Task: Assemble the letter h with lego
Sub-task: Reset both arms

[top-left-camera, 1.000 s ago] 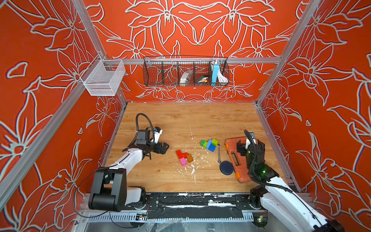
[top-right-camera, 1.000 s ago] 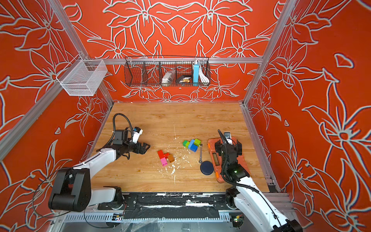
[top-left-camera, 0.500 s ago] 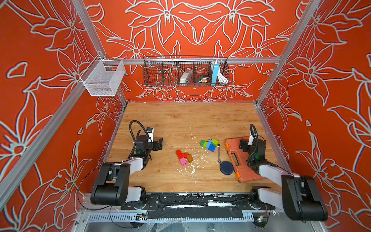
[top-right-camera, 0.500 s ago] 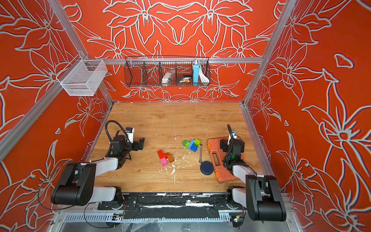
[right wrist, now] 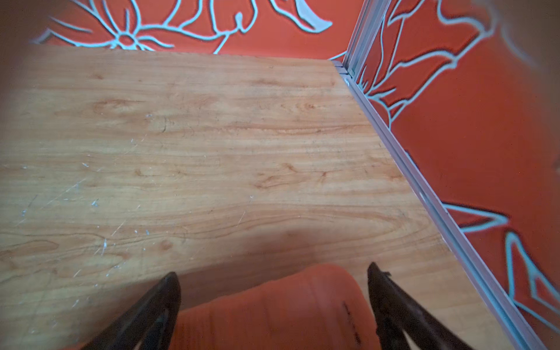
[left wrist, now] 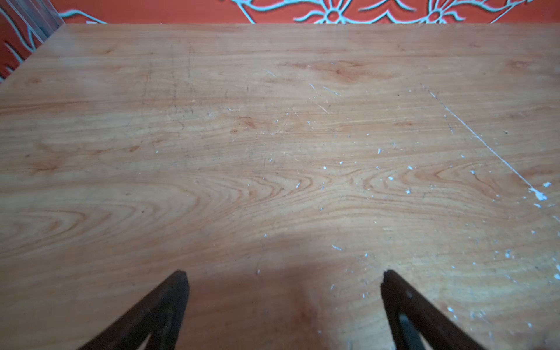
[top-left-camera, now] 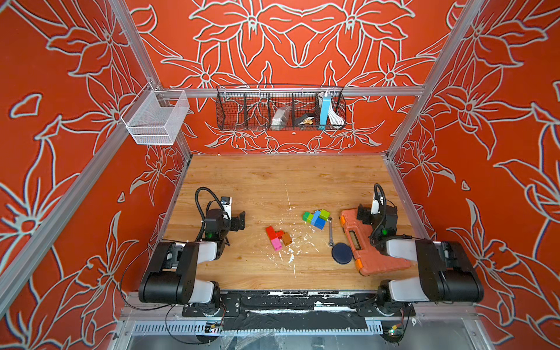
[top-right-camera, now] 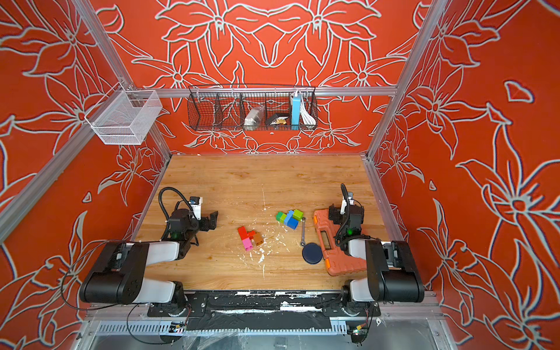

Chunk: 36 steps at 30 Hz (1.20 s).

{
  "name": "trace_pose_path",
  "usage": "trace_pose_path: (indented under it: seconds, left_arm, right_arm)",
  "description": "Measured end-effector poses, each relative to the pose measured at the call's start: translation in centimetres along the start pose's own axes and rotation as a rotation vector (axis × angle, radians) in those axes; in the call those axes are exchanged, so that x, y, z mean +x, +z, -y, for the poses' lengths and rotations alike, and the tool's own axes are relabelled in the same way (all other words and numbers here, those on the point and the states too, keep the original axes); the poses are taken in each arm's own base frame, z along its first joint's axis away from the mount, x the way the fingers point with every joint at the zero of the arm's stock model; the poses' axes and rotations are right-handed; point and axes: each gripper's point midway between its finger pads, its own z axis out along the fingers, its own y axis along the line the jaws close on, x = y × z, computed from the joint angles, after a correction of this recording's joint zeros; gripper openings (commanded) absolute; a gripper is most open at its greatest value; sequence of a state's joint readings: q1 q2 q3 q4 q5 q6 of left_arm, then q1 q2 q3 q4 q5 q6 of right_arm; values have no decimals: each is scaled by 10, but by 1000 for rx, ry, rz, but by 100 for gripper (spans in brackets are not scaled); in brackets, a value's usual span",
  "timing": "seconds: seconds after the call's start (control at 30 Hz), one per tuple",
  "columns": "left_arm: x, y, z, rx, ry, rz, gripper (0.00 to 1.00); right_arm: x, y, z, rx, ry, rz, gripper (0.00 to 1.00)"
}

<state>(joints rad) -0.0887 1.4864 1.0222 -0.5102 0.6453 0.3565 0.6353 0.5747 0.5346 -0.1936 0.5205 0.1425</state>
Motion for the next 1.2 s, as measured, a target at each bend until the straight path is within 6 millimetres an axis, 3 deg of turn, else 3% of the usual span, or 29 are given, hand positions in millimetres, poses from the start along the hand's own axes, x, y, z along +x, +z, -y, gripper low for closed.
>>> trace_pose_path:
  seconds: [0.1, 0.37, 0.43, 0.57, 0.77, 0.97, 1.2]
  left_arm:
    - [21, -2, -18, -90, -51, 26, 99]
    - [85, -1, -74, -423, -151, 152, 99]
    - [88, -2, -83, -480, -150, 183, 99]
    - [69, -14, -100, -579, -109, 325, 99]
    - [51, -26, -119, -656, -113, 453, 99]
    - [68, -21, -121, -667, -120, 476, 99]
    - [58, -26, -121, -672, -104, 518, 99]
  right_arm:
    - [31, 18, 15, 98, -70, -28, 98]
    - [92, 49, 77, 310, -43, -134, 98]
    - [108, 55, 84, 321, -31, -165, 98]
    - [133, 75, 88, 294, -21, -211, 98]
    - [135, 106, 96, 236, 42, -199, 98]
    - [128, 136, 90, 171, 58, -166, 98]
    - [127, 142, 87, 155, 67, -140, 98]
